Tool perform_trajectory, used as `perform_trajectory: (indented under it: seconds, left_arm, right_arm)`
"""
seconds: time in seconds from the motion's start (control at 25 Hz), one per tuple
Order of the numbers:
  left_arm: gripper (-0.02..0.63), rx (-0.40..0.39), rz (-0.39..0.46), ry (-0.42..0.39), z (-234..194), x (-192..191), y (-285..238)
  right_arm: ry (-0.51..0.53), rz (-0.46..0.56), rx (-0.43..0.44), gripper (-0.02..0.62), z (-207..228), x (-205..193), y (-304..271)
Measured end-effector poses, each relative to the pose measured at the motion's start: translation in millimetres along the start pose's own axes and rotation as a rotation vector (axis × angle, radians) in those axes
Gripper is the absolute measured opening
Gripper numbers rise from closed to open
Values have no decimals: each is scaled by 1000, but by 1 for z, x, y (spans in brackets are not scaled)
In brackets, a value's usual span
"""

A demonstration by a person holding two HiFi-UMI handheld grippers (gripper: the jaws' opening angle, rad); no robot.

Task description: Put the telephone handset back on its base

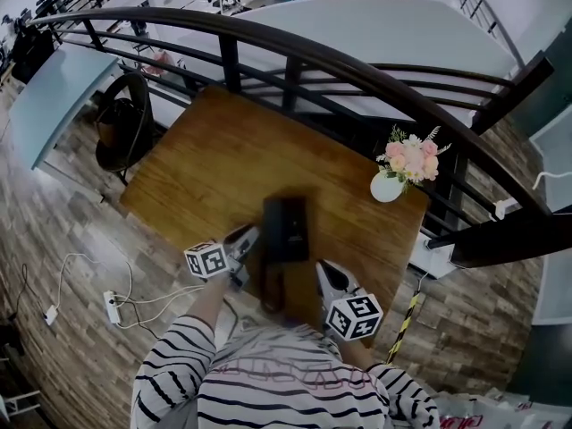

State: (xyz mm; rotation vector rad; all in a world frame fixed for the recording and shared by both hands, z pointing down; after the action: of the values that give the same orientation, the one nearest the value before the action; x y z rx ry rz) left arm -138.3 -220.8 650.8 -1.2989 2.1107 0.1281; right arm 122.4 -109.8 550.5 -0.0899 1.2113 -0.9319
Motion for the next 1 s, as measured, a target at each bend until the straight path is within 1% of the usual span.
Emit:
perform_trajectory:
  seconds: [0.12, 0.28, 0.52, 0.76, 0.92, 1.0]
  left_arm:
    - [97, -4, 0, -62, 14, 4, 15]
    - [94, -3, 24, -132, 33, 8, 37]
    - [84, -10, 78, -205, 65, 11, 74]
    - [67, -1, 82, -280, 100, -6, 102]
    - [24, 10, 76, -341, 113, -12, 125]
    - [9, 9, 86, -355, 119, -14, 138]
  right_arm:
    - [2, 6, -3, 0, -6, -2, 2]
    - [6, 18, -10, 0, -12, -6, 3]
    - [19, 40, -22, 0, -31, -10, 8]
    - [18, 70, -21, 0, -47, -23, 22]
    - [21, 87, -23, 0, -64, -26, 23]
    - [20, 94, -26, 0, -73, -28, 24]
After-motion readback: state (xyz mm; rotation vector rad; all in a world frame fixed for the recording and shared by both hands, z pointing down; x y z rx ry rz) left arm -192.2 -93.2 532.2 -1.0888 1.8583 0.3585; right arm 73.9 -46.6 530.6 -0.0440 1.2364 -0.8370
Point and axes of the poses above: the fingertips, and each gripper's own axes: y backward along the fingers, z to its right, x out of its top, the point moved 8 cm from there along y, backward along the fingers, and after that the axes turned 10 degrees about -z, right-handed, at the moved point
